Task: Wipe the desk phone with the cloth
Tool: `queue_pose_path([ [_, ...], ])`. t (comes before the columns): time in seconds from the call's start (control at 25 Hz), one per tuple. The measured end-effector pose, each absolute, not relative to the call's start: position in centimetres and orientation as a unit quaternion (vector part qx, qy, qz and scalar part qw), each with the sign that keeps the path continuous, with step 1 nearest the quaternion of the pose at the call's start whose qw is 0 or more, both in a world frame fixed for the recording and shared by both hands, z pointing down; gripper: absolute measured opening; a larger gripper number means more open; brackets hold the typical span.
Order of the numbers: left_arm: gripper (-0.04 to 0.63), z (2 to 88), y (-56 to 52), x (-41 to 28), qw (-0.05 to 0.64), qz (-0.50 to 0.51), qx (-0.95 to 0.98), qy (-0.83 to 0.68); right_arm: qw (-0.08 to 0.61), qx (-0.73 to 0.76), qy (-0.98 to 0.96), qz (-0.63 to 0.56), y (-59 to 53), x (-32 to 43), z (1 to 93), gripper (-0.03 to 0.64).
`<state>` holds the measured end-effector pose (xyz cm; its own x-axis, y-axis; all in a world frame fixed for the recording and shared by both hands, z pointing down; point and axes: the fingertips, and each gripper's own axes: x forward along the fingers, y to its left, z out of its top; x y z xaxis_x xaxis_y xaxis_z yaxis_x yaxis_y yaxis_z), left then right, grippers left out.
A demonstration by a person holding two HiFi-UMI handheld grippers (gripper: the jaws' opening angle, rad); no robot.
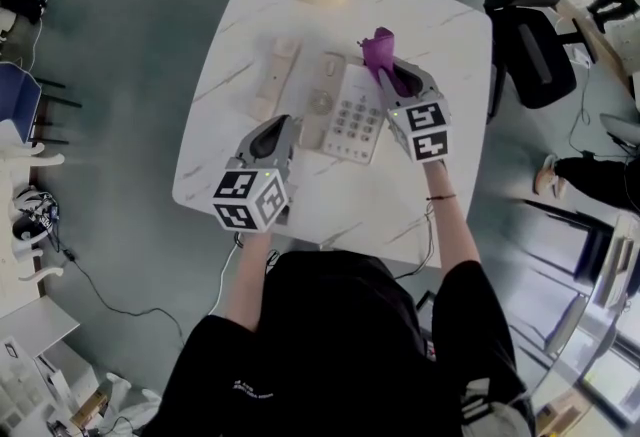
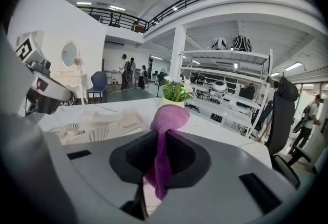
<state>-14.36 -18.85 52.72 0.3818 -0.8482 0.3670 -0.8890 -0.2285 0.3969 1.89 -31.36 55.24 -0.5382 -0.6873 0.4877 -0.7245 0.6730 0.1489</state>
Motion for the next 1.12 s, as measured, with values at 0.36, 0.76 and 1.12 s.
queue_pose_path([
  [0.36,-0.002,52.8,-18.4,-14.1,0.276,0.044,0.785,-0.553,0.269,0.389,-0.88,0.05,-30.4,1.3,55.7,0.034],
  [0.76,-0.002,53.3,-18.1,-13.1,0.274,0.057,0.79,-0.545,0.274,0.375,-0.884,0.053,-29.5,1.0,56.1,0.034],
  [1.12,-0.002,53.6,-17.5,-12.9,0.279,0.057,0.787,-0.547,0.284,0.34,-0.895,0.06,-27.3,0.0,56.7,0.034],
])
